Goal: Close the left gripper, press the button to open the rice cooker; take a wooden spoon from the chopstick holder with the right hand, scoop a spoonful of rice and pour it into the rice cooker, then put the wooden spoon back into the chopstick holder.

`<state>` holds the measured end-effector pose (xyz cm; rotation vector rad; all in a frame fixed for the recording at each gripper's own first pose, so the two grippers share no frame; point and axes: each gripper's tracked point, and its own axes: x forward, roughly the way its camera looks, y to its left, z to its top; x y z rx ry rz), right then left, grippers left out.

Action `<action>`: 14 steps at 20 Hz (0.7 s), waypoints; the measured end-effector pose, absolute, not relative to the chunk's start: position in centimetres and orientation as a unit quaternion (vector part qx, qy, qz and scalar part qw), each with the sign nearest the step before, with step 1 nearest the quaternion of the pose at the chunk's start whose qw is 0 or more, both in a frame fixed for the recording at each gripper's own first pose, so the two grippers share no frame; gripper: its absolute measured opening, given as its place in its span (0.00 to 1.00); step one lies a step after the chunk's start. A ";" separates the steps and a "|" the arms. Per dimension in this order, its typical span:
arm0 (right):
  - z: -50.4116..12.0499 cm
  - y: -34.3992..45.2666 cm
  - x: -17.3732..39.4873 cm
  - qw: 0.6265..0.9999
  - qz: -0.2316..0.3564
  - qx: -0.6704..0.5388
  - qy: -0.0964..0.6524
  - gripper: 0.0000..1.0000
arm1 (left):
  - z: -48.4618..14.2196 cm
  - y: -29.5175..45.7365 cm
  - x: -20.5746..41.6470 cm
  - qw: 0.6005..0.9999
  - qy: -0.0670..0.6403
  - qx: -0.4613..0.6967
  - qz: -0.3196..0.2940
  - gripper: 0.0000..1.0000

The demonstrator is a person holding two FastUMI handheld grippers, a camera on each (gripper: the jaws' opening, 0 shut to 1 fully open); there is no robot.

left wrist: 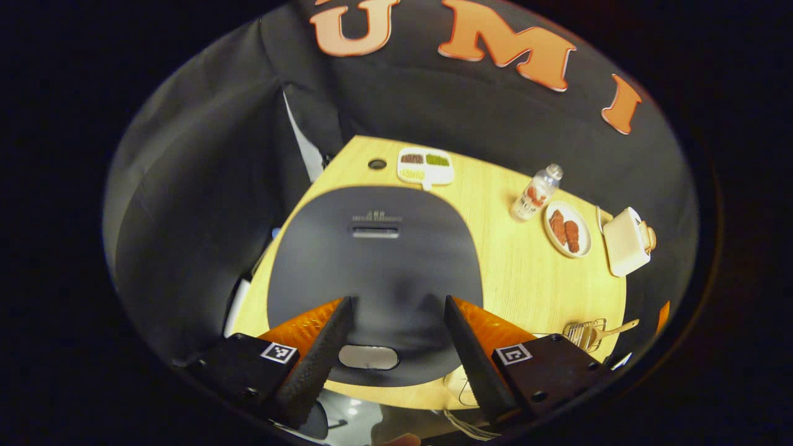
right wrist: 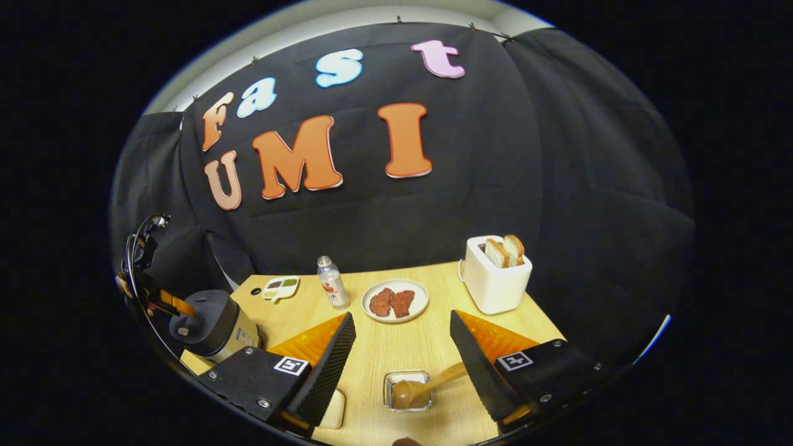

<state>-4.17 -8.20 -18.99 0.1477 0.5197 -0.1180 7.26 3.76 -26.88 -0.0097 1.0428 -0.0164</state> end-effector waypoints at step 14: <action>-11.0 -1.5 0.8 0.991 0.011 0.040 0.128 0.95 | -8.4 -3.4 6.4 0.989 0.120 0.028 -0.078 0.99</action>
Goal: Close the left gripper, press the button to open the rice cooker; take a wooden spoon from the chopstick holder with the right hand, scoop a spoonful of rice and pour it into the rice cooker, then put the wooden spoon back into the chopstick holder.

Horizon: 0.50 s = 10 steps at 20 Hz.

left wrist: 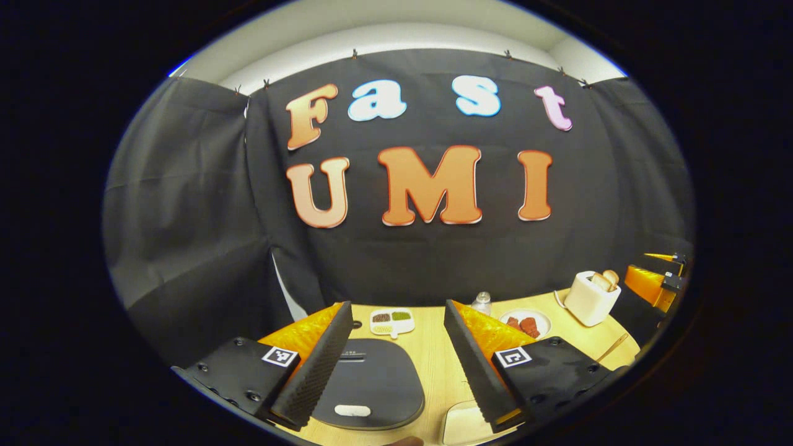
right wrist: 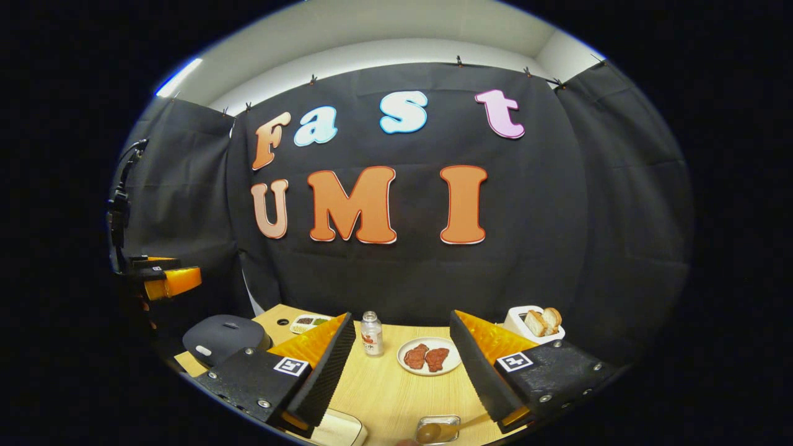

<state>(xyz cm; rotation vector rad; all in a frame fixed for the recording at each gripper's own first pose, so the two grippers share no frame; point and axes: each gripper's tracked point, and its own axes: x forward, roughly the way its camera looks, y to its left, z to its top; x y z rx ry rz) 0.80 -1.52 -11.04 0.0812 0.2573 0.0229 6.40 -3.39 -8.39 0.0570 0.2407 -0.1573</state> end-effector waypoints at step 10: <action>-10.3 -0.3 1.1 0.994 0.018 0.038 0.105 0.95 | -8.5 -2.8 4.2 0.996 0.060 0.041 -0.057 1.00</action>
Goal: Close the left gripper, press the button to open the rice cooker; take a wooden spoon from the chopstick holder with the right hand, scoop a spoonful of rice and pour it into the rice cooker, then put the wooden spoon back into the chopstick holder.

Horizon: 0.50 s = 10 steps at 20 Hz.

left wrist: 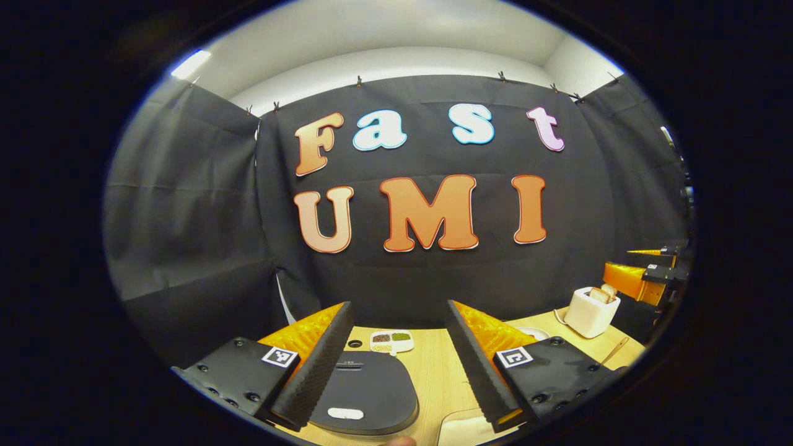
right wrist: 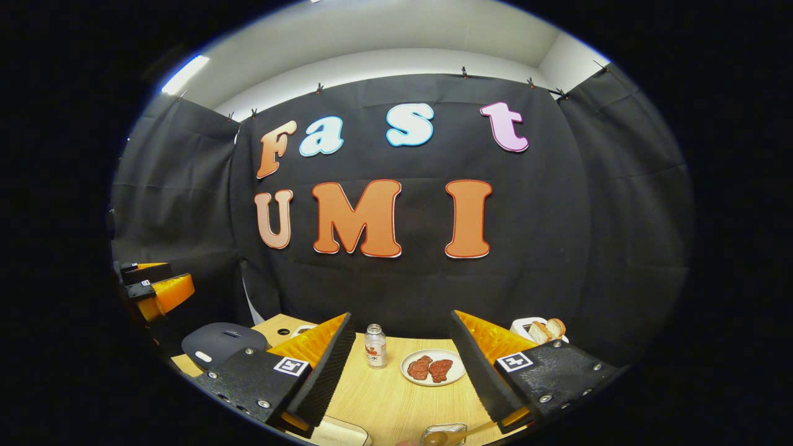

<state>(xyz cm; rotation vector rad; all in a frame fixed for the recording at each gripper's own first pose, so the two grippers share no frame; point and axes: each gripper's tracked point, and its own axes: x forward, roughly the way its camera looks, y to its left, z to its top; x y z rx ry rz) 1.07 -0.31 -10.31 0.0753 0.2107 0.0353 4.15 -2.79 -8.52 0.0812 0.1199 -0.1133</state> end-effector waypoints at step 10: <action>-10.7 -0.4 1.1 0.993 0.017 0.032 0.111 0.95 | -10.0 -4.6 4.5 0.992 0.081 0.043 -0.087 1.00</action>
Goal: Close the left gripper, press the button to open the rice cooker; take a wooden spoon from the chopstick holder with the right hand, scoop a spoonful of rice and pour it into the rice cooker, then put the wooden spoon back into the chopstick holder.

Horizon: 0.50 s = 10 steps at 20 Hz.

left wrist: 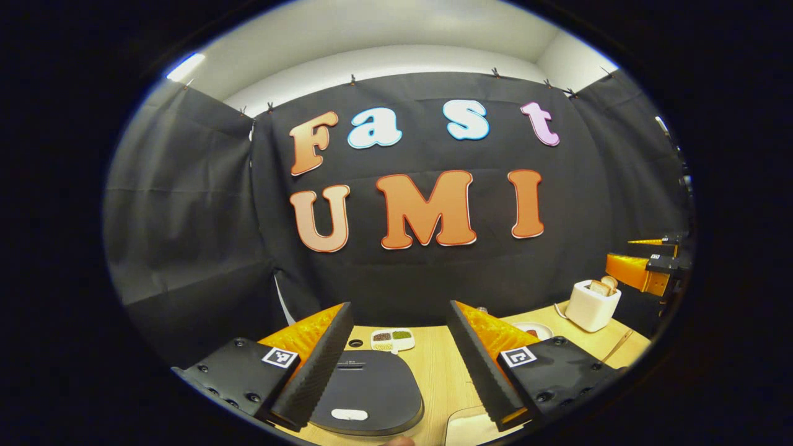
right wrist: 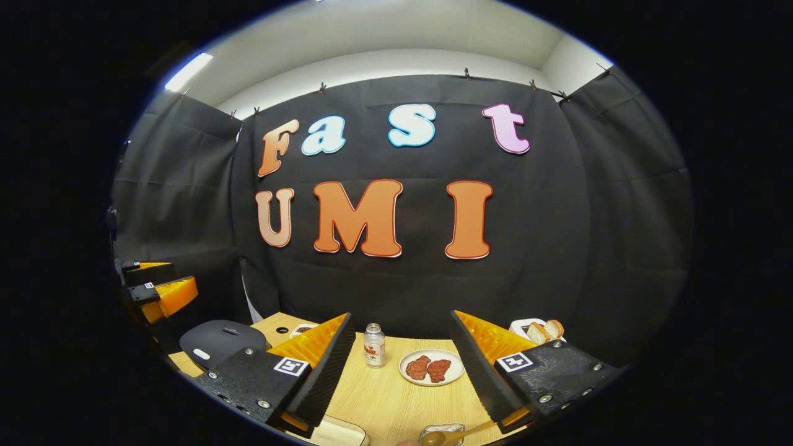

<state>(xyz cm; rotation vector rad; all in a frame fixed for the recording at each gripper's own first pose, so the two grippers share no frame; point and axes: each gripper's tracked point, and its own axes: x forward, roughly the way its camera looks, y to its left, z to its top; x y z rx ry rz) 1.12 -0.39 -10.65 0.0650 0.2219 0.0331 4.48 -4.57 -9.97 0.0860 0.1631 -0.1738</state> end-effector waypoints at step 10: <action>-11.3 -0.3 2.0 0.992 0.016 0.035 0.124 0.95 | -9.2 -5.6 6.5 0.992 0.070 0.038 -0.103 1.00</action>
